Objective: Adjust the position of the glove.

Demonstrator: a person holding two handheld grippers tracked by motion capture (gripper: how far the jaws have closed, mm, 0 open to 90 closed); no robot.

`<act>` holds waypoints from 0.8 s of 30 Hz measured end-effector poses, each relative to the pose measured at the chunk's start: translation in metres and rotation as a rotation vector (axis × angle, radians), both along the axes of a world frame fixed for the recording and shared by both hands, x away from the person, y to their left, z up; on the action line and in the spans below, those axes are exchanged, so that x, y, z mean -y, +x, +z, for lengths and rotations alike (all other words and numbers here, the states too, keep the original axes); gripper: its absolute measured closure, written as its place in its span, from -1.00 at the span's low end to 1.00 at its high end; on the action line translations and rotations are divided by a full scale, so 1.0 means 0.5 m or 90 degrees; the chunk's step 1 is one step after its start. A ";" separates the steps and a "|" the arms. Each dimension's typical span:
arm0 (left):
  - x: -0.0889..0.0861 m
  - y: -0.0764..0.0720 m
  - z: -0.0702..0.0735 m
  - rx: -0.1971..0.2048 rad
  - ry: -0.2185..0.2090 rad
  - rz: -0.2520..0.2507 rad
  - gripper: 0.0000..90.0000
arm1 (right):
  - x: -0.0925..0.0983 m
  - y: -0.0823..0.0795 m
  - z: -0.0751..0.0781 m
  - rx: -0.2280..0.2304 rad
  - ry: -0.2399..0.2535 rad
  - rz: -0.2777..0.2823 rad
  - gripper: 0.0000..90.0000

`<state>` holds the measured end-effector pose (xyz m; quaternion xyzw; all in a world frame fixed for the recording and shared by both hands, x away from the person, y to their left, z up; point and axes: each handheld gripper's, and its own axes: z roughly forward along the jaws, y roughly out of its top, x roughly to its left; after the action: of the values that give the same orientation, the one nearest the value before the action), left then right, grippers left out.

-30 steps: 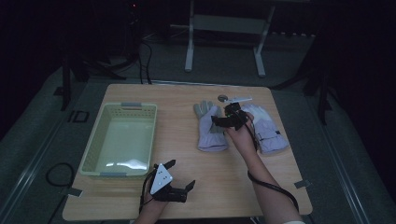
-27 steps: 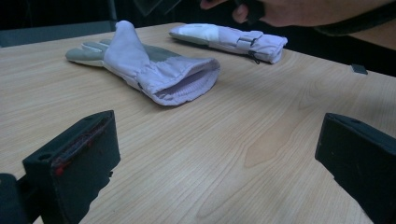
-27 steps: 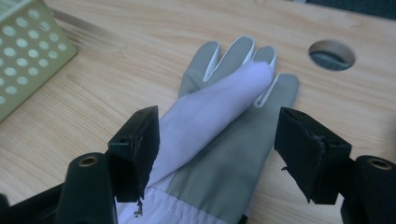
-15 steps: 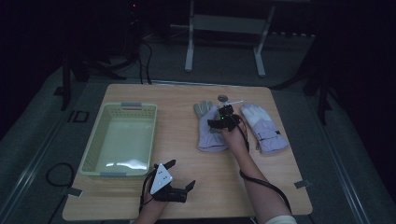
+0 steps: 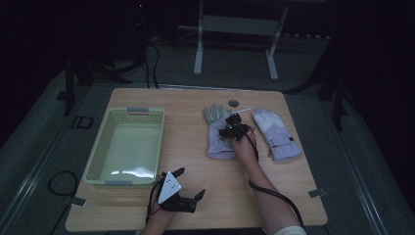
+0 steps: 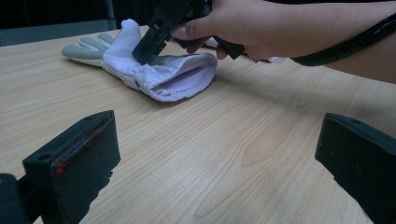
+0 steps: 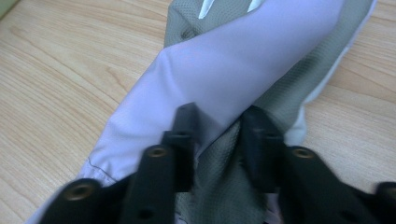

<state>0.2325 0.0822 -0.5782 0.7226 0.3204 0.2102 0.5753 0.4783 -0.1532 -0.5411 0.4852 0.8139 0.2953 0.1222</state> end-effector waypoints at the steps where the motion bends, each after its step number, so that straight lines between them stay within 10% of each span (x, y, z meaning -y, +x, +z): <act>1: 0.000 0.000 0.000 0.000 0.000 0.000 -1.00 | -0.001 -0.001 0.001 -0.001 -0.001 -0.002 0.72; 14: 0.001 -0.001 0.000 0.002 0.001 -0.002 -1.00 | 0.006 -0.030 0.065 0.001 0.048 0.018 0.89; 24: 0.002 -0.002 0.000 0.002 -0.002 -0.001 -1.00 | 0.005 -0.132 0.183 0.057 0.082 0.044 0.89</act>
<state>0.2314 0.0811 -0.5783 0.7217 0.3195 0.2107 0.5768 0.4124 -0.1555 -0.4495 0.4501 0.8033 0.3722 0.1169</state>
